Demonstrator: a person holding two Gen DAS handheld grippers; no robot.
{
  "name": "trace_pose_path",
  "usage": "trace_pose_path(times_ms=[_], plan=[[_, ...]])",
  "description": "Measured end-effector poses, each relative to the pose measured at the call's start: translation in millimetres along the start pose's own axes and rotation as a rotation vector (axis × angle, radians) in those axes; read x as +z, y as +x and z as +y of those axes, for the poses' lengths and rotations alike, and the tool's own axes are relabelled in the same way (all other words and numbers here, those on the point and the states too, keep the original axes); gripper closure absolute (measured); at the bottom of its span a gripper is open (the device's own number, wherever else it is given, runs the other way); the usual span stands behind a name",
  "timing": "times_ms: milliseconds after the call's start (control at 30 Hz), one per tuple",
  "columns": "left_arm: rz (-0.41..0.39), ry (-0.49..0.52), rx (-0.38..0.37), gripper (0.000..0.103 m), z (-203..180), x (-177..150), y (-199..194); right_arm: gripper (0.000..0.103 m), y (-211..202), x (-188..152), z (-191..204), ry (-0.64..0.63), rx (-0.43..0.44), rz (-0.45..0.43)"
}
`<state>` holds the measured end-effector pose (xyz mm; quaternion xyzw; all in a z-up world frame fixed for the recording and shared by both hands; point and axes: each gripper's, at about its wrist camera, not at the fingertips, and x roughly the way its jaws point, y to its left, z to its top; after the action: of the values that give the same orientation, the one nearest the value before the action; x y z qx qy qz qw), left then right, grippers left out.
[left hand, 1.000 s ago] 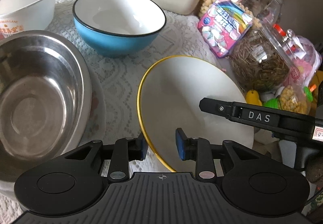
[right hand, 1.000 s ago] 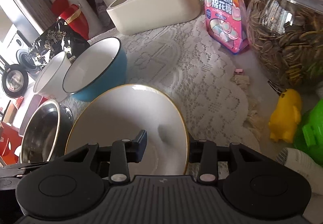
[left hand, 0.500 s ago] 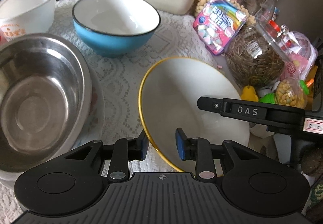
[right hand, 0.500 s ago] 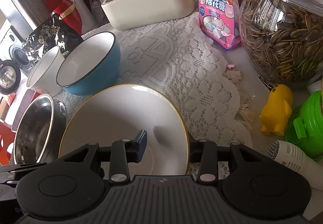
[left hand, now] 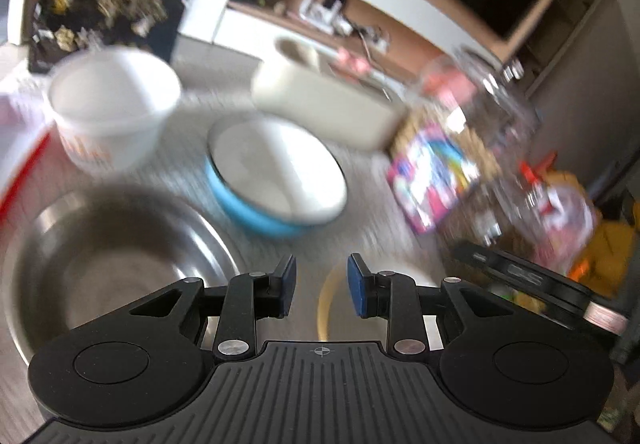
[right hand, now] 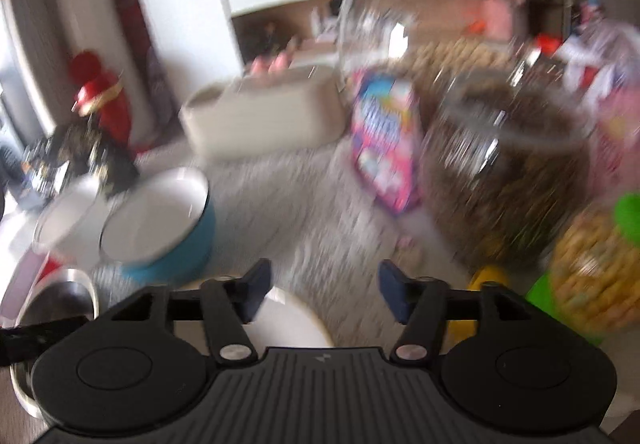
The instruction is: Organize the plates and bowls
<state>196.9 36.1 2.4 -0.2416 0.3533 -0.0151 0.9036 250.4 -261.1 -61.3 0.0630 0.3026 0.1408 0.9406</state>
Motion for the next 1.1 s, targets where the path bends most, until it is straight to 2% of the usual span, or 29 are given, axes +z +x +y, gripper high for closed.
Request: trace_pose_path(times_ms=[133,200,233,333,400,467,533,567,667,733,767,833,933,1100], plan=[[-0.057,0.002,0.075,0.072,21.2,47.5,8.5,0.032,0.6,35.3,14.3,-0.02,0.014,-0.032],[-0.026,0.012,0.12,0.072,30.3,67.6,27.4,0.028,13.9,55.9,29.0,-0.065,0.054,-0.008],[0.007,0.009,0.144,0.072,36.1,76.1,40.8,0.025,26.0,66.2,39.1,-0.105,0.1,0.03],[0.097,0.024,0.176,0.072,48.3,89.7,77.3,0.026,72.9,85.7,70.2,-0.2,0.236,0.179],[0.136,0.04,0.193,0.072,54.1,90.1,94.3,0.027,104.2,91.5,85.5,-0.197,0.218,0.24],[0.163,0.053,0.197,0.072,56.8,90.5,108.9,0.035,134.2,91.8,94.7,-0.178,0.203,0.31],[0.189,0.072,0.192,0.072,56.4,91.1,122.2,0.049,161.0,85.8,97.9,-0.147,0.206,0.393],[0.203,0.083,0.191,0.072,55.2,89.5,127.2,0.049,174.3,81.4,97.5,-0.119,0.212,0.439],[0.245,0.128,0.186,0.071,51.3,86.7,141.9,0.06,195.1,65.3,92.8,-0.06,0.235,0.532],[0.251,0.161,0.211,0.072,46.9,84.0,148.9,0.068,200.5,56.9,90.9,-0.043,0.252,0.572],[0.25,0.173,0.224,0.071,44.8,82.4,150.1,0.07,201.7,56.5,90.0,-0.036,0.26,0.577],[0.252,0.193,0.247,0.07,38.9,80.2,151.5,0.079,200.3,58.2,91.4,-0.034,0.282,0.572],[0.261,0.194,0.25,0.069,34.8,80.0,154.4,0.079,196.3,59.2,95.5,-0.063,0.283,0.551],[0.315,0.168,0.192,0.069,24.5,74.1,156.0,0.079,182.5,59.8,87.9,-0.108,0.258,0.513]])
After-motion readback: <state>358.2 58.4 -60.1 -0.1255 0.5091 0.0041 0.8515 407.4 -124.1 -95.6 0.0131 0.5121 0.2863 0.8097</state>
